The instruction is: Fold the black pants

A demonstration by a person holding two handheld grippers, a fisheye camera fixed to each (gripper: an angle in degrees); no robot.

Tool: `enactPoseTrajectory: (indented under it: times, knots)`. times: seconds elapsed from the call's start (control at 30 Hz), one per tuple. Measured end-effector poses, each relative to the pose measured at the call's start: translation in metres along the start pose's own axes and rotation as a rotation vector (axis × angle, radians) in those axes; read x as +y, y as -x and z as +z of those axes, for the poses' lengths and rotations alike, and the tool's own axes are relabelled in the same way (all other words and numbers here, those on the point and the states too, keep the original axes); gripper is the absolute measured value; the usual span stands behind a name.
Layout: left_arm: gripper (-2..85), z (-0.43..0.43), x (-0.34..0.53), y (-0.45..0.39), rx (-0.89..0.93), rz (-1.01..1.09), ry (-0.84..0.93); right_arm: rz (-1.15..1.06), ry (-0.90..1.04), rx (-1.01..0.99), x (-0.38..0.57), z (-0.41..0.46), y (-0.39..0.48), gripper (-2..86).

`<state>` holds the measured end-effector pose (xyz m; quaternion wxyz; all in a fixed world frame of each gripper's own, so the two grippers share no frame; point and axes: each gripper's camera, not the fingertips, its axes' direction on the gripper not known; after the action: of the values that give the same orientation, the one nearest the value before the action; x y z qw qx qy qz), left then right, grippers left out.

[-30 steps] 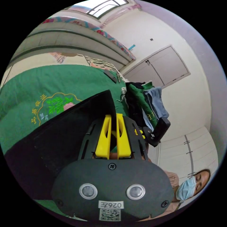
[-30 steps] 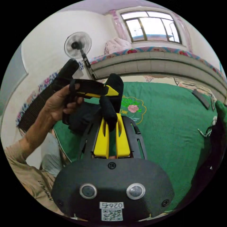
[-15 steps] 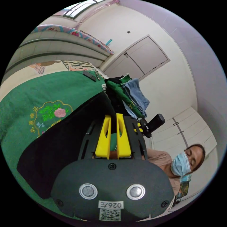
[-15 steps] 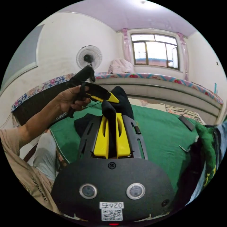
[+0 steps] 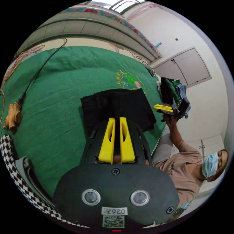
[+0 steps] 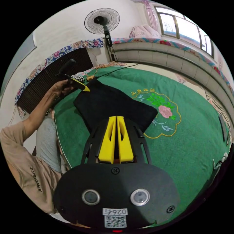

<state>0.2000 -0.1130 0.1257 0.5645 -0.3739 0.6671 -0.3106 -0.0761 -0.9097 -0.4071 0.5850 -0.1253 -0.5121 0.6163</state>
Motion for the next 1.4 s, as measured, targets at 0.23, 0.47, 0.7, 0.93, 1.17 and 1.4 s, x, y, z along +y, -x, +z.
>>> enactPoseTrajectory:
  times: [0.23,0.47,0.7,0.93,1.17,1.4]
  knots:
    - [3.9,-0.016,-0.017,-0.011,-0.178,0.048,-0.089,-0.031,0.044,0.024,-0.009,0.03,-0.013,-0.9]
    - [3.0,-0.036,-0.005,0.014,-0.433,-0.229,-0.098,0.004,0.144,-0.027,-0.011,0.05,-0.041,-0.9]
    - [-0.7,-0.02,-0.012,-0.039,-0.367,0.116,-0.154,-0.041,0.041,0.038,-0.01,0.033,-0.06,-0.9]
    - [-0.8,-0.001,-0.031,-0.003,-0.304,0.077,-0.012,0.068,0.13,-0.074,-0.005,0.034,-0.115,-0.8]
    - [4.0,-0.069,-0.003,0.032,-0.317,-0.04,-0.344,0.256,-0.011,-0.097,0.012,-0.013,-0.189,2.0]
    - [16.6,-0.046,-0.006,0.106,-0.036,-0.162,-0.288,0.568,-0.065,-0.375,0.06,-0.034,-0.288,6.8]
